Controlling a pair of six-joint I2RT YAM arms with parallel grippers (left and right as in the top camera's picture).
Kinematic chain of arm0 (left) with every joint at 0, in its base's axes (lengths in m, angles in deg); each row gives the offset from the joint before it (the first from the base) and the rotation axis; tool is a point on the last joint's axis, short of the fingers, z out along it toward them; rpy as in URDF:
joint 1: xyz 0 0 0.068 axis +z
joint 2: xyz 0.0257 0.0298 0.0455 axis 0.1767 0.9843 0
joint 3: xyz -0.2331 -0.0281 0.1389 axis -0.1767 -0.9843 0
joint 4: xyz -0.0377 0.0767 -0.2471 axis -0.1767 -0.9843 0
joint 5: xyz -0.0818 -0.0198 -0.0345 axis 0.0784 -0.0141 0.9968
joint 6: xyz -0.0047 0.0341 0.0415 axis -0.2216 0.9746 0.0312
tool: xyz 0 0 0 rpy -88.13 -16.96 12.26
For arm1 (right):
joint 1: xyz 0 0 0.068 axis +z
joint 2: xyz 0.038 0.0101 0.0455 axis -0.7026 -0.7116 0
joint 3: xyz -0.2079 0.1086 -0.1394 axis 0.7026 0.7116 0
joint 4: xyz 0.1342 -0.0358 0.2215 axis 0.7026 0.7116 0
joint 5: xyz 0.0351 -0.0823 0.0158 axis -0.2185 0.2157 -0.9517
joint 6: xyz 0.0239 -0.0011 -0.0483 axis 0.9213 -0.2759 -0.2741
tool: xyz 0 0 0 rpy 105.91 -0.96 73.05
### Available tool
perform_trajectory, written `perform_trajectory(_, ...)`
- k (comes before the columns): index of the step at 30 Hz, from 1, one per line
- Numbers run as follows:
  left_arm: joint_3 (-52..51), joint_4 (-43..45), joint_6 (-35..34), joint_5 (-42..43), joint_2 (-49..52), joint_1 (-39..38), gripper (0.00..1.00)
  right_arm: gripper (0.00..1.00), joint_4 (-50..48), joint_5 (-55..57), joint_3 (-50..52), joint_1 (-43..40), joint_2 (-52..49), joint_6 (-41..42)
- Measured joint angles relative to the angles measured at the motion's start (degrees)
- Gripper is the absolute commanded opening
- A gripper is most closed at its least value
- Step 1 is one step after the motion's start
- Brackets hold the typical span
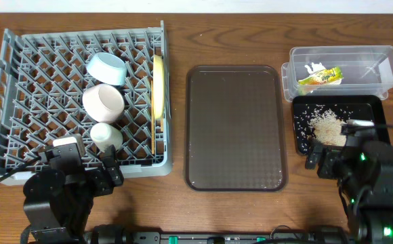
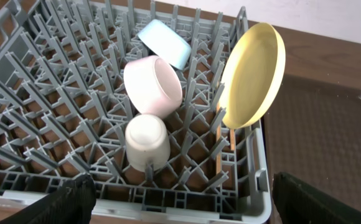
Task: Sort waste into correct bins and load items into the dishwasher rack
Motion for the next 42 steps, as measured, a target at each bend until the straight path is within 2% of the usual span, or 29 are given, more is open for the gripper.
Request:
perform_trajectory(8,-0.3,0.0,0.0,0.0,0.0,0.0,0.92,0.99,-24.8,0.1,19.8,4.1,20.5,-1.5)
perform_trajectory(17,-0.4,0.0,0.0,0.0,0.0,0.0,0.92,0.99,-44.1,0.2,38.1,4.1,30.7,-1.7)
perform_trajectory(21,-0.4,-0.1,0.0,0.0,0.0,0.0,0.92,0.99,-39.2,0.2,41.7,4.0,31.3,-1.7)
perform_trajectory(42,-0.4,0.0,0.0,0.0,0.0,0.0,0.92,0.99,-39.3,0.2,42.0,4.0,30.9,-1.7)
